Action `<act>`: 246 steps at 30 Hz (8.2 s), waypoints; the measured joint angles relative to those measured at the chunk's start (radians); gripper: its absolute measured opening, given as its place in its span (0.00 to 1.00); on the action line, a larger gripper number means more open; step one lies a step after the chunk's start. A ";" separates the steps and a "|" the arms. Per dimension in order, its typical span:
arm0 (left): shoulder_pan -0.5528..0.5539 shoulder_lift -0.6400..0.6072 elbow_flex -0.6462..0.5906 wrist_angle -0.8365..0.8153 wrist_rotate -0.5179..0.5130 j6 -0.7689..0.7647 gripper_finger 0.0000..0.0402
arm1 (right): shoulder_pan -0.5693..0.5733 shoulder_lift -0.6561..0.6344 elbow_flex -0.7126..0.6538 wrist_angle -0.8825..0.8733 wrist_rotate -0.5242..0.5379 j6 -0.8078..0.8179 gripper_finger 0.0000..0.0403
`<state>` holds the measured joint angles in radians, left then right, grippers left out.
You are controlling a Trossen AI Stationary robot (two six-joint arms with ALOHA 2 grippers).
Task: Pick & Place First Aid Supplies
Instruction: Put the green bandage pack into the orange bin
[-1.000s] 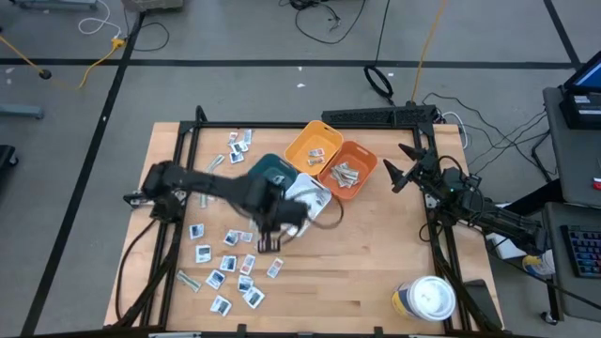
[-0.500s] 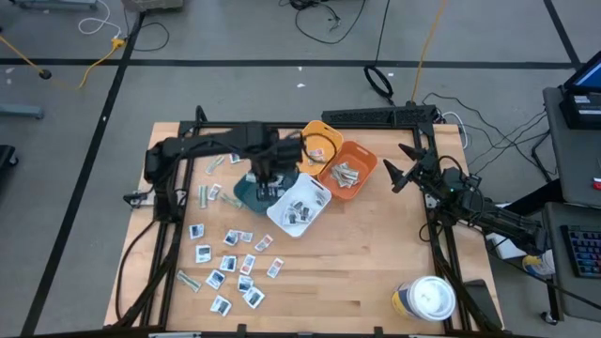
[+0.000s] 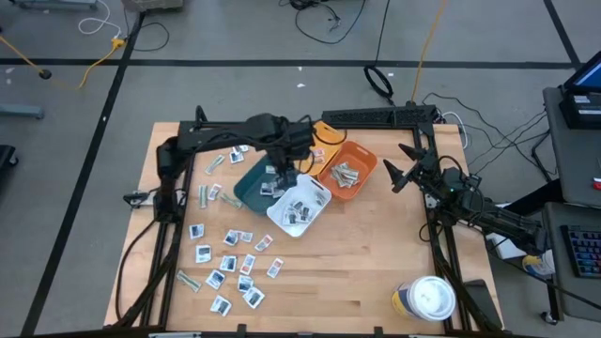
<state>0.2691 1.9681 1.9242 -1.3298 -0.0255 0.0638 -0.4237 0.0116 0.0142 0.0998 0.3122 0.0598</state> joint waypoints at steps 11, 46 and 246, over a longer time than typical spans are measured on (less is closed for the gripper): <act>0.005 0.155 0.195 0.114 0.014 -0.017 0.00 | 0.000 0.000 0.000 0.000 0.000 0.000 0.94; -0.028 0.495 0.419 0.495 0.079 -0.085 0.00 | 0.000 0.002 0.000 -0.001 -0.001 0.000 0.94; 0.096 0.313 0.434 -0.177 0.183 -0.201 0.00 | 0.000 0.003 0.000 0.000 0.000 0.000 0.94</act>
<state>0.3653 2.2814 2.3584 -1.5068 0.1574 -0.1372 -0.4239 0.0143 0.0141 0.0994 0.3121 0.0597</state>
